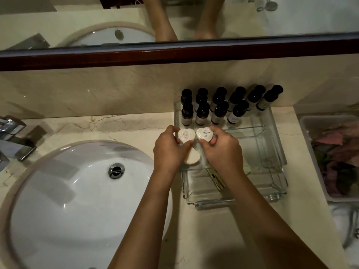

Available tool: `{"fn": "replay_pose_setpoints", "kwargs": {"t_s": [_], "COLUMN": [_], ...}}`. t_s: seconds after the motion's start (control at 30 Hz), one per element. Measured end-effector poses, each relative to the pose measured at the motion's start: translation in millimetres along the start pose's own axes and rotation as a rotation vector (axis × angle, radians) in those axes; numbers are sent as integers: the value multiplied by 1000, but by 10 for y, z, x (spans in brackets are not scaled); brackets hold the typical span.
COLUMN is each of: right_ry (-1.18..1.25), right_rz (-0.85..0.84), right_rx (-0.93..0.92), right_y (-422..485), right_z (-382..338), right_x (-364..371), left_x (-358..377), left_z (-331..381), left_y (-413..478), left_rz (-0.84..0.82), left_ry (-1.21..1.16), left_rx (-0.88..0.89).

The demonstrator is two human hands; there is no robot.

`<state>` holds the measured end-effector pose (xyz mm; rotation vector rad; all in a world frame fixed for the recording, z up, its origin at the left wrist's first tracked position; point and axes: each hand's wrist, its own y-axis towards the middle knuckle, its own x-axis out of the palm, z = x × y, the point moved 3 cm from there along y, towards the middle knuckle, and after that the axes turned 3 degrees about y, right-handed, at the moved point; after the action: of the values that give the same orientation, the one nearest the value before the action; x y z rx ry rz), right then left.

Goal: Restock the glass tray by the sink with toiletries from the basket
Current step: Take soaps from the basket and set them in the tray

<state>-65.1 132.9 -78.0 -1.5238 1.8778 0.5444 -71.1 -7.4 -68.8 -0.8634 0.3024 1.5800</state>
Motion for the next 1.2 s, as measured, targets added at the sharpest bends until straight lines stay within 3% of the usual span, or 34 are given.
{"fn": "replay_pose_setpoints", "kwargs": {"t_s": [0.67, 0.8, 1.03, 1.2], "right_ry": [70, 121, 139, 127], "right_rz": [-29, -28, -228, -241], "right_rx": [34, 112, 123, 67], "right_y": [-44, -143, -473, -515], "right_z": [-77, -51, -9, -36], "right_x": [-62, -196, -105, 27], "left_x": [9, -32, -74, 3], "left_z": [-25, -45, -314, -337], "left_y": [17, -26, -388, -498], "left_rz": [-5, 0, -96, -89], "left_ry": [-31, -72, -120, -68], "left_rx": [-1, -4, 53, 150]}}
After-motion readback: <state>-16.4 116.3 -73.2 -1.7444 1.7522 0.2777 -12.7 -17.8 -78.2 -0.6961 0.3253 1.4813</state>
